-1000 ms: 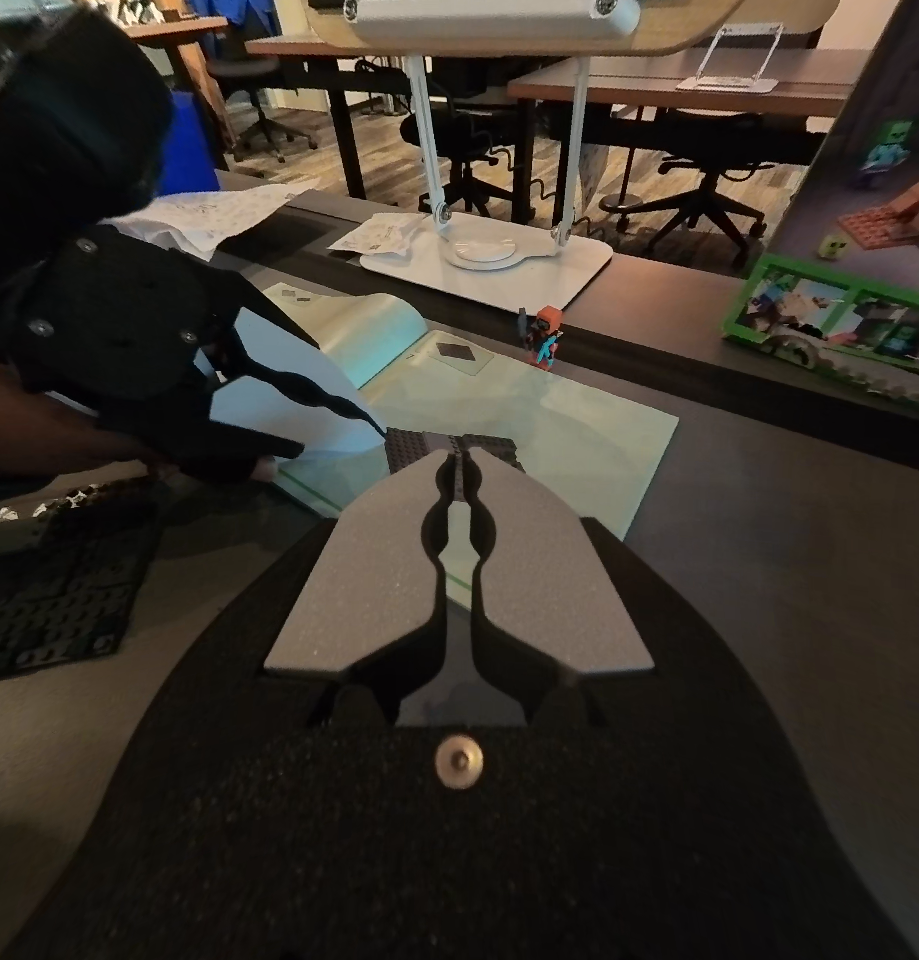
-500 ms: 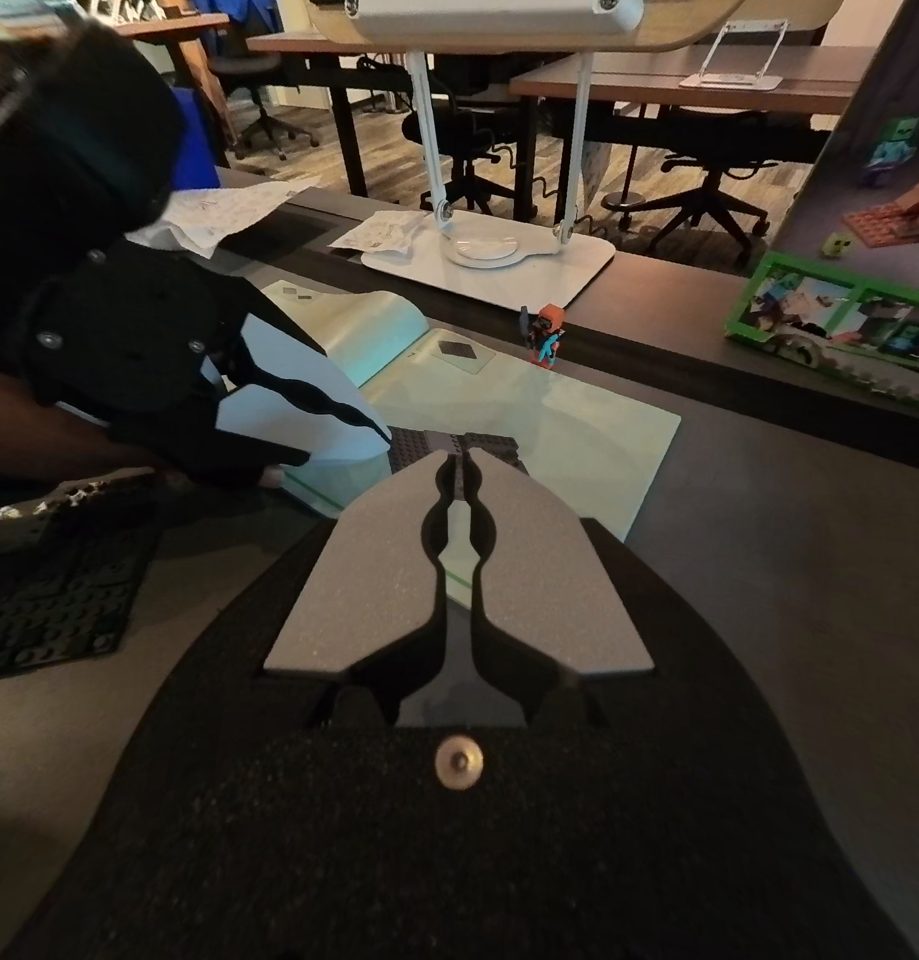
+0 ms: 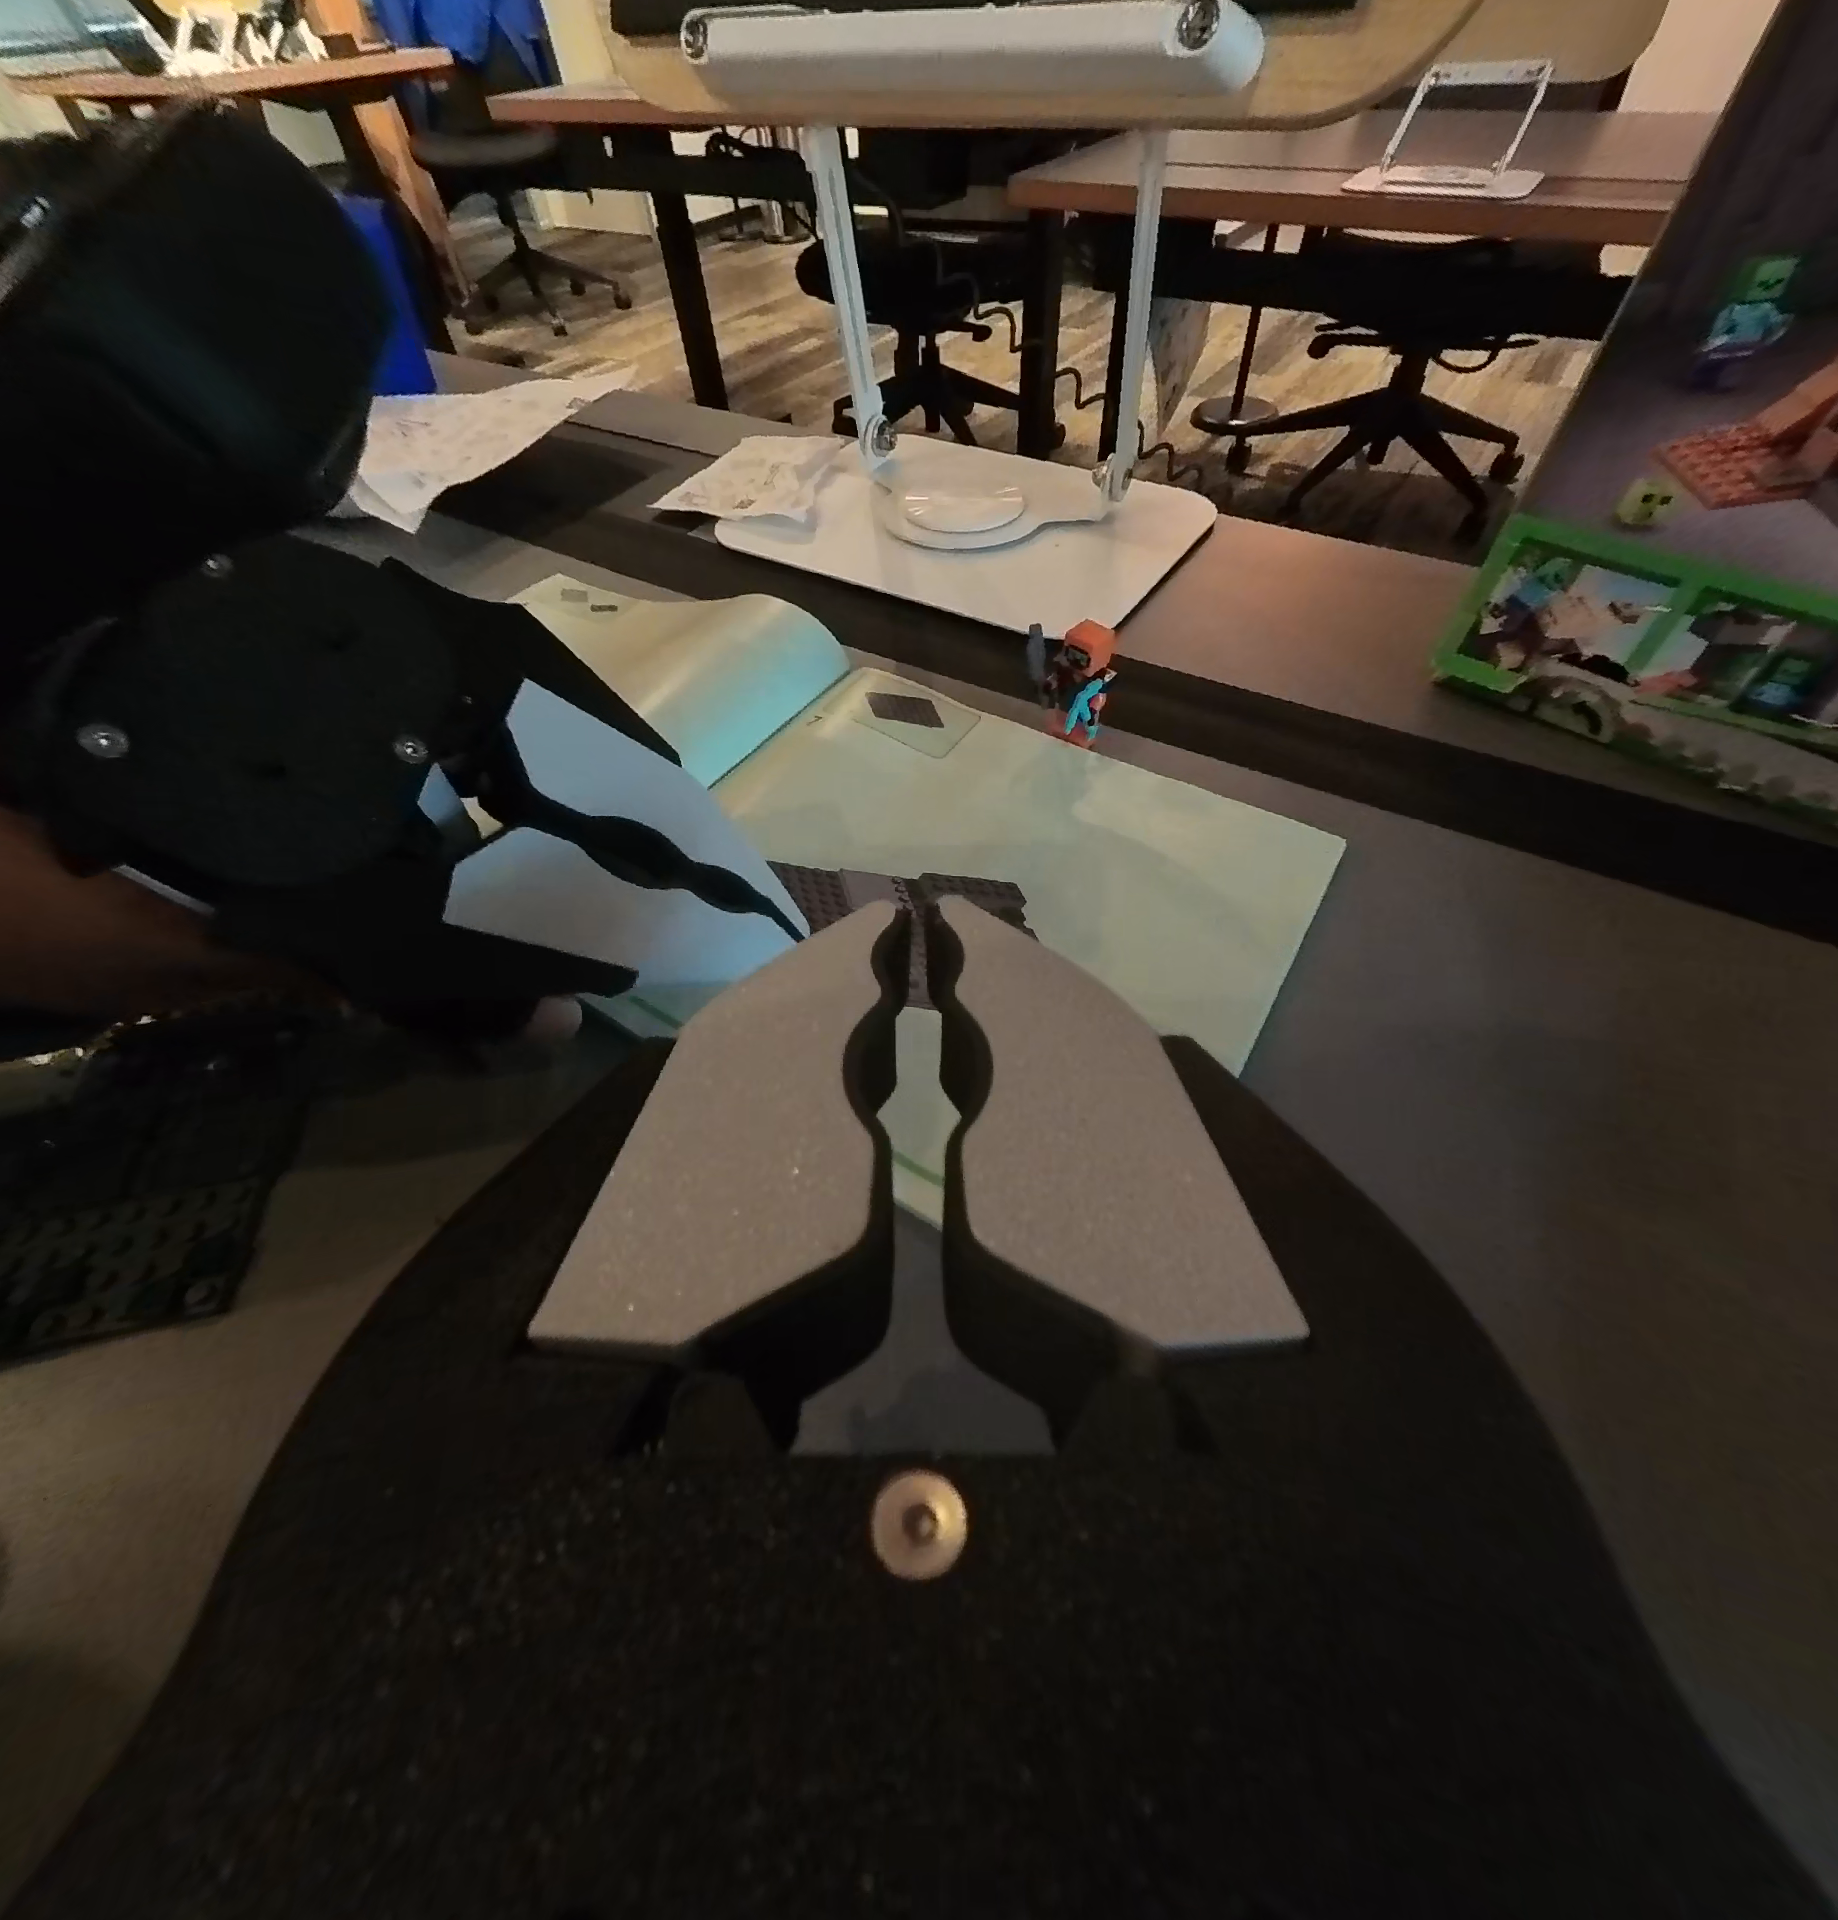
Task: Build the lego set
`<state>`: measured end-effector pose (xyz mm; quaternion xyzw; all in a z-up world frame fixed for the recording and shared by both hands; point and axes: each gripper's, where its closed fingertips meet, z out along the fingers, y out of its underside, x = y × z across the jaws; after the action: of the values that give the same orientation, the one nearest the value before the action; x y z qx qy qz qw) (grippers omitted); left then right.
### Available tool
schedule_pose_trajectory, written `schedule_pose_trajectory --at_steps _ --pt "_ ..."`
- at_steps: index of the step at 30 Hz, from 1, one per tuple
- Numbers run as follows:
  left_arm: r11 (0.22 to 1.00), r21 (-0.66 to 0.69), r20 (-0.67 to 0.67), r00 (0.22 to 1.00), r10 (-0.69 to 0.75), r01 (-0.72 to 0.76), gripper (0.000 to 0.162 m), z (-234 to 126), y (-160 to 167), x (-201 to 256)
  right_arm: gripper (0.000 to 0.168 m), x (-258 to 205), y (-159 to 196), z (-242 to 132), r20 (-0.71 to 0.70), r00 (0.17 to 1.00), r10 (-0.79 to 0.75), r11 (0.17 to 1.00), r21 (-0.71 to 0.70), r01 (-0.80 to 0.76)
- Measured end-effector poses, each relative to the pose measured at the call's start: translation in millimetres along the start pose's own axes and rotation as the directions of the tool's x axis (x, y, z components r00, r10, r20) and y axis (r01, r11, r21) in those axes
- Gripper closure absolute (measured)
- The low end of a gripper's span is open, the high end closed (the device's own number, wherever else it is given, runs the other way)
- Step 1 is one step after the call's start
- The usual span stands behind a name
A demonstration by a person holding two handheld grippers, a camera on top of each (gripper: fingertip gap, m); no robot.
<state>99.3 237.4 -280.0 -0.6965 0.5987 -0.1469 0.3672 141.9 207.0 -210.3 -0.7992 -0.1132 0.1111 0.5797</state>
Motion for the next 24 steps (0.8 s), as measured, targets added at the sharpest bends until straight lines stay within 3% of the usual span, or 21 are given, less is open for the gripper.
schedule_pose_trajectory --at_steps 12,24 --pt "1.0 0.002 -0.015 1.0 0.021 -0.021 0.162 -3 -12 -5 0.166 0 0 0 0.001 1.0 0.004 1.0 0.001 -0.004" --pt "0.997 -0.069 -0.013 1.0 0.022 -0.023 0.162 20 -15 -28 0.166 3 -2 -1 -0.005 1.0 0.004 1.0 0.006 -0.004"
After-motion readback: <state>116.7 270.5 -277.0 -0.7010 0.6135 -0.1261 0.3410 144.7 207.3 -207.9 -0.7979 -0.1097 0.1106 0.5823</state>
